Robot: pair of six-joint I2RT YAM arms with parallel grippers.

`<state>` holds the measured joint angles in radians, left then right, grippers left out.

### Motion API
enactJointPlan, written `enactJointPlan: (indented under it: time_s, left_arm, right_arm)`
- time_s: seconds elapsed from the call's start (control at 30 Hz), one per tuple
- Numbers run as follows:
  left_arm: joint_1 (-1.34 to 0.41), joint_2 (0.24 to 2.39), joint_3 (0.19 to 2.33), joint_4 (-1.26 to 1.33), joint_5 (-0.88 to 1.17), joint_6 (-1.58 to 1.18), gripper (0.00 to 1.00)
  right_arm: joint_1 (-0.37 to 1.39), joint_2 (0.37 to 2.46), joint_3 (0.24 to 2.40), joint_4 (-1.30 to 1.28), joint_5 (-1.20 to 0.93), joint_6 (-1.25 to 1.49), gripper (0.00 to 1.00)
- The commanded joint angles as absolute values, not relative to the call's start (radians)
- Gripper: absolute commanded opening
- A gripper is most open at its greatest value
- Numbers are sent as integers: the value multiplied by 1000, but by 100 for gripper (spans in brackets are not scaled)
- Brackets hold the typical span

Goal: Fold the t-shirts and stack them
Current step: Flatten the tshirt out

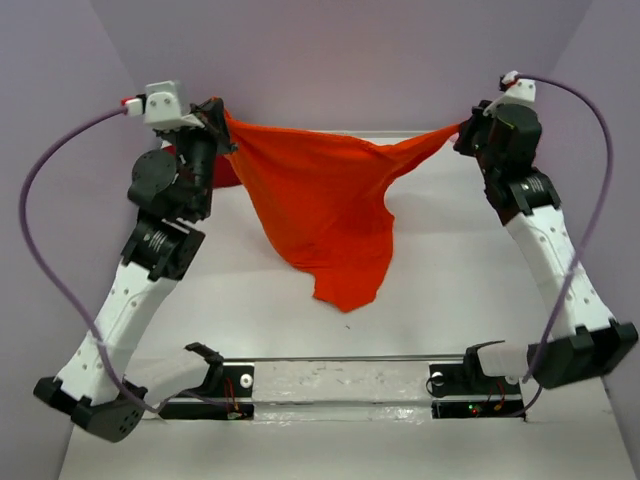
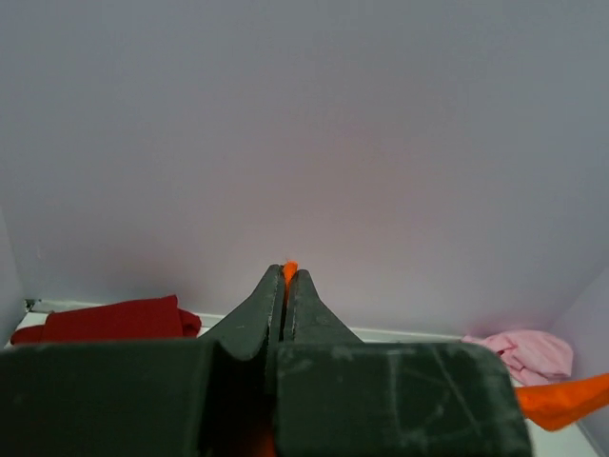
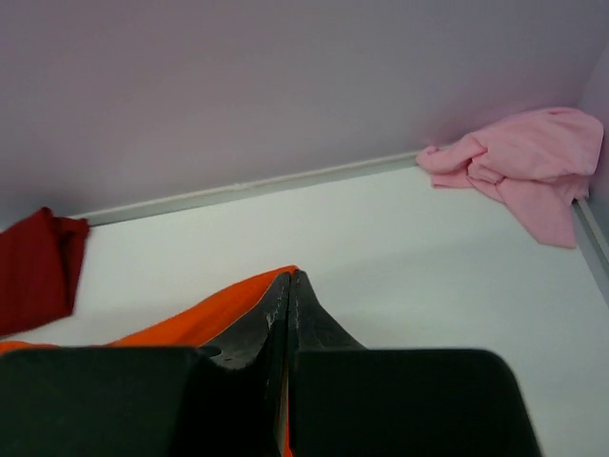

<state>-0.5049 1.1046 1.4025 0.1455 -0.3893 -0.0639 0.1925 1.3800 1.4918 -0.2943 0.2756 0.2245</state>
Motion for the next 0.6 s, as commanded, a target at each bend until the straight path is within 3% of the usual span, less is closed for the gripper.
enactJointPlan:
  time_s: [0.0, 0.27, 0.57]
  left_arm:
    - [-532, 1020, 1361, 34, -417, -63, 0]
    - [-587, 838, 1402, -127, -371, -147, 0]
    - [-592, 782, 1397, -182, -287, -216, 0]
  right_arm:
    - [199, 1179, 1459, -400, 187, 253, 0]
    - [199, 887, 1595, -670, 163, 241, 0]
    - [199, 945, 1958, -888, 106, 227, 0]
